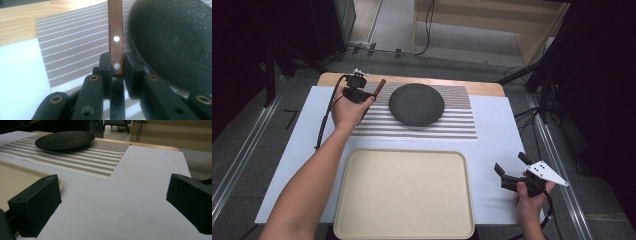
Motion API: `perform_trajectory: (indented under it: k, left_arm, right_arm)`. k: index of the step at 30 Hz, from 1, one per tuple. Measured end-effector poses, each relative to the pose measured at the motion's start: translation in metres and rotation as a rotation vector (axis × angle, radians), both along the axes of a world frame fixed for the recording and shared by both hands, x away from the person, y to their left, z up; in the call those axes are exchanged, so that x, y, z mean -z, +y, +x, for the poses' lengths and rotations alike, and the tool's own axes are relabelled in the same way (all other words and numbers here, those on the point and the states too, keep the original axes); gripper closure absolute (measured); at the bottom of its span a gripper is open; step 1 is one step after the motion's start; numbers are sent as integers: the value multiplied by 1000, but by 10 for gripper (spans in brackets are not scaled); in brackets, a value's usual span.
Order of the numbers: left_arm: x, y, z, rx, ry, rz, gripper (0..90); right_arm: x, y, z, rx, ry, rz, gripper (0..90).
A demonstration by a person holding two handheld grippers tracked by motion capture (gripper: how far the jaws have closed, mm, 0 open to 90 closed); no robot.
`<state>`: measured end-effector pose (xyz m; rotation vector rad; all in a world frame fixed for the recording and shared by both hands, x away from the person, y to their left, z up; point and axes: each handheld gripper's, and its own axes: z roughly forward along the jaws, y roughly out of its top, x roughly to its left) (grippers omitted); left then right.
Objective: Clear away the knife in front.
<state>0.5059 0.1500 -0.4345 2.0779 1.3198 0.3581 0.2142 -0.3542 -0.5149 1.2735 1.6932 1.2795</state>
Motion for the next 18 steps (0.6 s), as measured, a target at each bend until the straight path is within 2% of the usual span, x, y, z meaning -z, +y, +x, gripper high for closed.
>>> perform_trajectory:
  k: [7,18]
  left_arm:
    - [-6,1,-20,34,-16,8,768]
    - [-16,7,-53,70,-45,-27,769]
  right_arm:
    - [0,0,0,1,1,0,0]
    - [0,0,0,0,1,0,0]
